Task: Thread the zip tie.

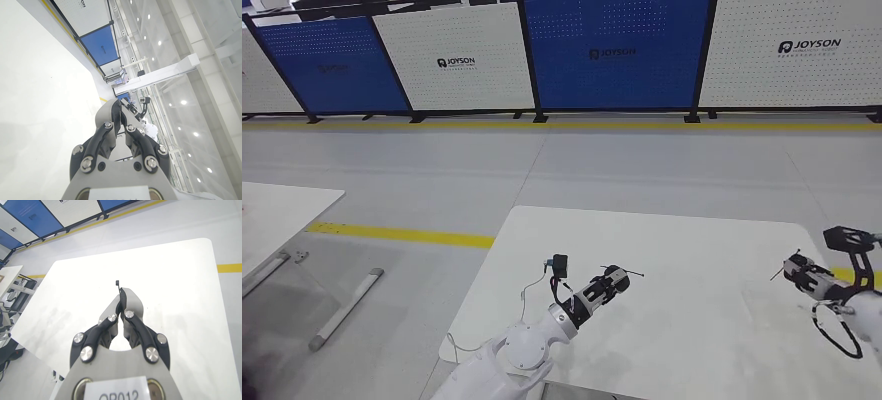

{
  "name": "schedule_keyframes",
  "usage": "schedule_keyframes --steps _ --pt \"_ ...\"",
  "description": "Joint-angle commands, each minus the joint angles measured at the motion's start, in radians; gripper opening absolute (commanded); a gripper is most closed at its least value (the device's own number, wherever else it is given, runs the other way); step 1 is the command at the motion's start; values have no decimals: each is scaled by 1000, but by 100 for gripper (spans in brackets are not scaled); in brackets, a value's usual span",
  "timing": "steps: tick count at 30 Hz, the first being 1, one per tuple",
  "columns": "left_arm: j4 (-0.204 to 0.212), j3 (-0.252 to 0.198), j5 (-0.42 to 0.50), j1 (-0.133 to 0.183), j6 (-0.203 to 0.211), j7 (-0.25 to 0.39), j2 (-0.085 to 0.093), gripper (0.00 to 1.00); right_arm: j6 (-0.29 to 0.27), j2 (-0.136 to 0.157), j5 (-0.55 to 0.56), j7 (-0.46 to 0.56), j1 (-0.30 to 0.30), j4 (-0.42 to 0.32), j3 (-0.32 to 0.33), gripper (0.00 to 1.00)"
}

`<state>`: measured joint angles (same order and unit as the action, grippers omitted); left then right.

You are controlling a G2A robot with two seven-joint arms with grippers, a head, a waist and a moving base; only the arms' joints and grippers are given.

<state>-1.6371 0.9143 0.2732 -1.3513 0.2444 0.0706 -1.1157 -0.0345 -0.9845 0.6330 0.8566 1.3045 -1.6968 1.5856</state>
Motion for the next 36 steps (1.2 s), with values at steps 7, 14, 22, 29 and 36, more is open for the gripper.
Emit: schedule_keyframes --steps 7,14,22,29,36 --pt "0 0 0 0 0 0 0 0 -147 -6 -219 -51 46 34 26 0" --pt "0 0 0 0 0 0 0 0 -283 -23 -355 -209 154 -34 -40 0" --pt "0 0 0 0 0 0 0 0 -229 -30 -272 -248 159 -48 -103 0" --pt "-33 -8 -97 15 -6 -43 -4 0 -229 -30 -272 -248 159 -48 -103 0" --pt "-62 -118 -269 62 -106 -139 -40 0 -211 -49 -213 -497 196 -114 -158 0"
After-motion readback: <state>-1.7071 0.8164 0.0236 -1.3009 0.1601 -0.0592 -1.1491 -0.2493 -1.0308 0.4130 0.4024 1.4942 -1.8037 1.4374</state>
